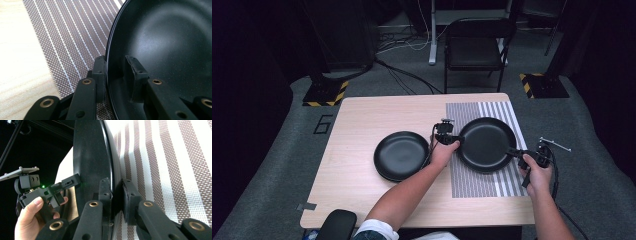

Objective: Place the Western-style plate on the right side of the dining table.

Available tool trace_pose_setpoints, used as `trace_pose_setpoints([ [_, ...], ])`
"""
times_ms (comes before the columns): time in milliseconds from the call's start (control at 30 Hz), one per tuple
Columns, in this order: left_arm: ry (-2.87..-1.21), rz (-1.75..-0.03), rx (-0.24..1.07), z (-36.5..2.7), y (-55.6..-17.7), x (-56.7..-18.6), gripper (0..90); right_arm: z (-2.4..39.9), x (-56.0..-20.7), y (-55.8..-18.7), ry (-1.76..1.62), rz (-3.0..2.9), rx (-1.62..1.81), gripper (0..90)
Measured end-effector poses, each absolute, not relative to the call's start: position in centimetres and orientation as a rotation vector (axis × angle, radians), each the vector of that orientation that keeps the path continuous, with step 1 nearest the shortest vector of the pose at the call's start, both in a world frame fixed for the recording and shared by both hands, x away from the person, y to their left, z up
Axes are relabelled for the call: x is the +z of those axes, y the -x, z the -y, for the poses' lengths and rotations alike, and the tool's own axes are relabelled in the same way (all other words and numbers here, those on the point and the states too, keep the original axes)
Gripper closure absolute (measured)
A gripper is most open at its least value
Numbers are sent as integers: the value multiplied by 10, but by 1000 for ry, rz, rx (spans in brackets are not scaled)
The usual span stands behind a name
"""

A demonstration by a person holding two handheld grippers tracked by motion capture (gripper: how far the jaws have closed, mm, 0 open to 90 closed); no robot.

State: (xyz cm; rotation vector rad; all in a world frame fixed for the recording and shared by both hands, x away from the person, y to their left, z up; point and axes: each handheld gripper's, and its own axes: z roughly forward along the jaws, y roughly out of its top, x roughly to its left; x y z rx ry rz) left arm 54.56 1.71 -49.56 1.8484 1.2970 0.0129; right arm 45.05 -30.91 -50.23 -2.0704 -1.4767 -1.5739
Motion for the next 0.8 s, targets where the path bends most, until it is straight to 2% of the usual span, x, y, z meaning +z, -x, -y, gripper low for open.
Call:
trace_pose_setpoints([
  [800, -1865, -1310, 14, -13, -546, -504, 706, 311, -511, -452, 2107, 1451, -1575, 804],
])
